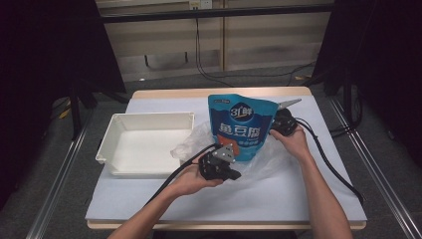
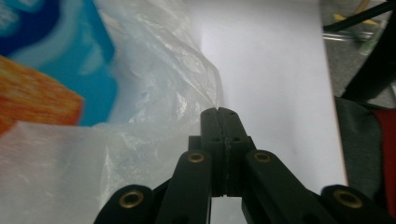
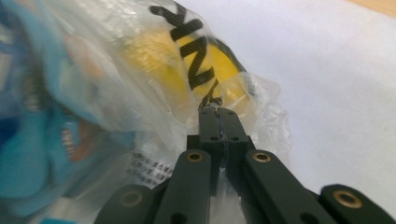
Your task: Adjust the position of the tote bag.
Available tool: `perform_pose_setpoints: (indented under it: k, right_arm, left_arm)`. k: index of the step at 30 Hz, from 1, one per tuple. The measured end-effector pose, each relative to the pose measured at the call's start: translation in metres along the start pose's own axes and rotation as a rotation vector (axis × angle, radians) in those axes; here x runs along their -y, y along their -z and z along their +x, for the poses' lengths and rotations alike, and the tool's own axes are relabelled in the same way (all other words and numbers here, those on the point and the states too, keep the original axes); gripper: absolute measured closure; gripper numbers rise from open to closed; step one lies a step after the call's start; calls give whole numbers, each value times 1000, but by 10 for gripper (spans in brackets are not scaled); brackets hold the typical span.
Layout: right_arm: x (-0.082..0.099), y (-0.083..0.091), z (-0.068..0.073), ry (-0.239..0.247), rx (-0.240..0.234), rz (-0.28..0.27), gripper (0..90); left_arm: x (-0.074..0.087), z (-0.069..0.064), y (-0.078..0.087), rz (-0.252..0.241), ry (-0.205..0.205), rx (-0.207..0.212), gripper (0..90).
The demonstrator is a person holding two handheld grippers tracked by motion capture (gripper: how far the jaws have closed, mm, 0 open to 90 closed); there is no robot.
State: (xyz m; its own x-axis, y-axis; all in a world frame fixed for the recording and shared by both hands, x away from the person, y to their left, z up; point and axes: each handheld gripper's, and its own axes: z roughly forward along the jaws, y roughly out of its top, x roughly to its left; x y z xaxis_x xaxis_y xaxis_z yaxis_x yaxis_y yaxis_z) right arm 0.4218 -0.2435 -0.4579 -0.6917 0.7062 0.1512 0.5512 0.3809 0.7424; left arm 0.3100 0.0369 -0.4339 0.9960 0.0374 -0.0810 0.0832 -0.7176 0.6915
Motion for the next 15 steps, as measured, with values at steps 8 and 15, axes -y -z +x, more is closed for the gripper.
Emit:
perform_pose_setpoints:
  k: [8, 15]
  right_arm:
    - [4, -12, -14, -62, 44, 17, 900]
    - [5, -17, -21, -80, 127, 21, 900]
  left_arm:
    - [19, -8, -3, 0, 14, 30, 900]
    - [19, -20, -3, 34, -27, 93, 900]
